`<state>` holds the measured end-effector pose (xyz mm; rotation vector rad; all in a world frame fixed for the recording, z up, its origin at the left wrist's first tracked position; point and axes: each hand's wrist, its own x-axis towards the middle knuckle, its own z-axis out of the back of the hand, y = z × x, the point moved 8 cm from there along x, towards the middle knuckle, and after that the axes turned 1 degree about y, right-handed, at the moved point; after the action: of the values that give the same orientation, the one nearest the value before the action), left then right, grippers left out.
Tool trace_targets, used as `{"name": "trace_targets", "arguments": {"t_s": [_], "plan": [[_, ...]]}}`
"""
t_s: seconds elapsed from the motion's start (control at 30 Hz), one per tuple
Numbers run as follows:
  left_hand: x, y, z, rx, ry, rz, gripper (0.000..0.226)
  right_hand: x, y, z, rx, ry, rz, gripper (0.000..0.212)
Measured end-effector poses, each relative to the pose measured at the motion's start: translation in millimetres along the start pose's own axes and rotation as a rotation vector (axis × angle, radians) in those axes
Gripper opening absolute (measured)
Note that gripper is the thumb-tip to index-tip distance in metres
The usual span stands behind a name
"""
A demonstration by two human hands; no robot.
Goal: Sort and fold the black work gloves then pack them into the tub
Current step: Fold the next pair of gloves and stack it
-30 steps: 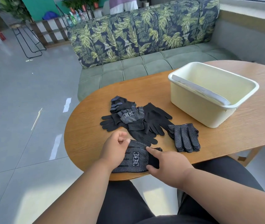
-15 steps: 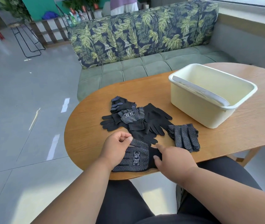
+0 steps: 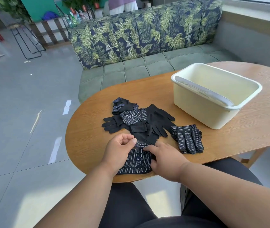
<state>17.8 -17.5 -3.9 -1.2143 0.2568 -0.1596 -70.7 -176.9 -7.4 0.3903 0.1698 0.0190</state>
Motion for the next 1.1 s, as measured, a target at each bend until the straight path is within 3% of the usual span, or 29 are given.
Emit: {"name": "trace_targets", "arguments": {"t_s": [0.37, 0.57, 0.8, 0.97, 1.1], "plan": [[-17.2, 6.4, -21.7, 0.012, 0.183, 0.019, 0.009, 7.6, -7.3, 4.7, 0.140, 0.019, -0.081, 0.058], [-19.5, 13.1, -27.2, 0.115, 0.180, 0.000, 0.012, 9.8, -12.1, 7.7, 0.172, 0.001, -0.105, 0.059], [-19.2, 10.3, -28.4, 0.357, 0.140, -0.152, 0.021, 17.2, -18.2, 6.1, 0.262, -0.033, -0.149, 0.041], [-17.8, 12.4, -30.1, 0.334, 0.174, -0.134, 0.022, 19.3, -18.9, 3.5, 0.270, -0.061, -0.148, 0.037], [-18.0, 13.8, -27.2, 0.391, 0.114, -0.141, 0.046, 20.4, -19.8, 3.6, 0.265, -0.075, -0.153, 0.033]]}}
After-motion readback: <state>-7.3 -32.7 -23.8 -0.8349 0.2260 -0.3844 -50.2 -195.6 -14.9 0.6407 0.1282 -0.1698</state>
